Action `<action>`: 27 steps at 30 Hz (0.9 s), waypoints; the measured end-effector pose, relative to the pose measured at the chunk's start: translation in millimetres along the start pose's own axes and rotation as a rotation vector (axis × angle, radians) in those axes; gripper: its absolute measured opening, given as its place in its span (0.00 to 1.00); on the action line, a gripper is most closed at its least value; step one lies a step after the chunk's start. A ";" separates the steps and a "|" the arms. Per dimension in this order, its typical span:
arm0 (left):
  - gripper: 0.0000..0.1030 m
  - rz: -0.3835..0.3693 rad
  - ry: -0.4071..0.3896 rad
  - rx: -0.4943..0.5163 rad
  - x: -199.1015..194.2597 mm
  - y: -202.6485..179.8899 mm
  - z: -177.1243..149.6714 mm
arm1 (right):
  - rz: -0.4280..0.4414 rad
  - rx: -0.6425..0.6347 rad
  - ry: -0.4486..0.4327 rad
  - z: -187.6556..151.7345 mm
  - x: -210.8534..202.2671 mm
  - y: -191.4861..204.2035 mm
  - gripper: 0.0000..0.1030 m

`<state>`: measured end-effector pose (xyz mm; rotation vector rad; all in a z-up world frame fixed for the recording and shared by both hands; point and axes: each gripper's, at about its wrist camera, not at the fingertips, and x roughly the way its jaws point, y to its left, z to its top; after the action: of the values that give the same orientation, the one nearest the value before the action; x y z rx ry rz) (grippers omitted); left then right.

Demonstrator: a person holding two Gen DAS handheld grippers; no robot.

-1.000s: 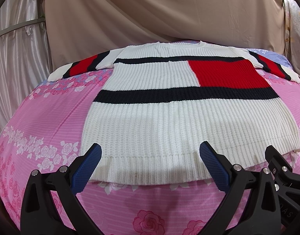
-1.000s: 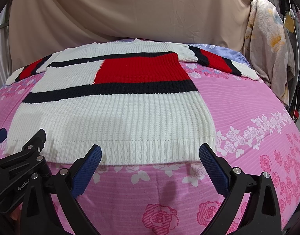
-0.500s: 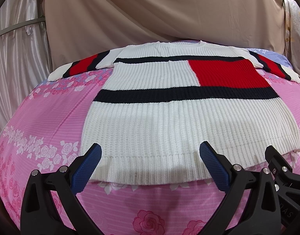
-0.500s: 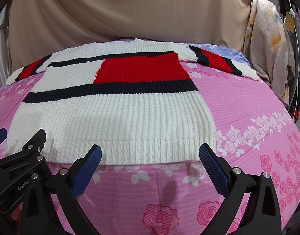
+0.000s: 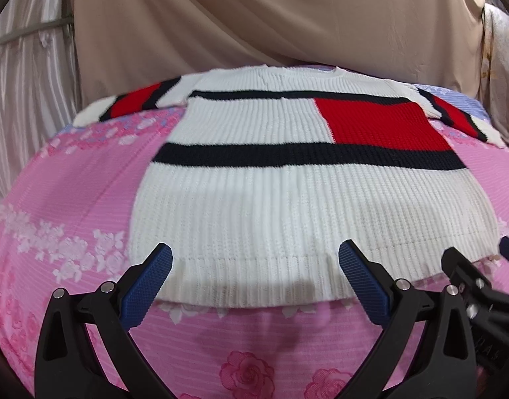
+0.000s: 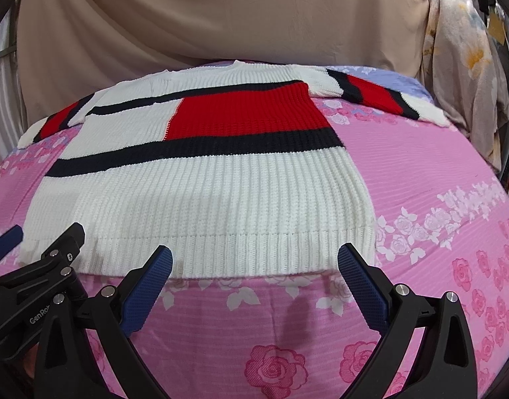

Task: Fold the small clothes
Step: 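Grasp the striped sleeve cuff with the right gripper and lift it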

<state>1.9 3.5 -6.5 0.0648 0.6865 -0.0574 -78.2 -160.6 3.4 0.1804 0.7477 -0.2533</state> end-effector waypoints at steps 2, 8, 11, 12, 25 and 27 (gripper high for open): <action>0.95 -0.028 0.007 -0.044 -2.2 8.2 -1.6 | 0.005 0.041 0.004 14.0 2.6 -26.3 0.95; 0.95 -0.109 0.067 -0.087 5.7 41.3 17.9 | -0.072 0.267 -0.002 96.1 42.0 -181.7 0.95; 0.95 -0.098 0.013 -0.117 6.7 65.6 43.4 | -0.047 0.419 0.010 139.4 82.0 -263.7 0.95; 0.95 -0.069 -0.021 -0.120 5.5 72.3 52.4 | -0.054 0.464 0.010 151.6 94.3 -286.1 0.95; 0.95 0.065 -0.108 -0.092 51.3 121.7 138.5 | -0.153 0.653 0.017 279.0 209.8 -360.8 0.16; 0.95 0.083 -0.137 -0.076 52.3 118.8 151.0 | -0.116 0.516 -0.055 321.5 195.6 -306.4 0.15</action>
<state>146.4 108.4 81.8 0.0165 0.5478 0.0438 178.8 -565.5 77.9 0.6170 0.6269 -0.5583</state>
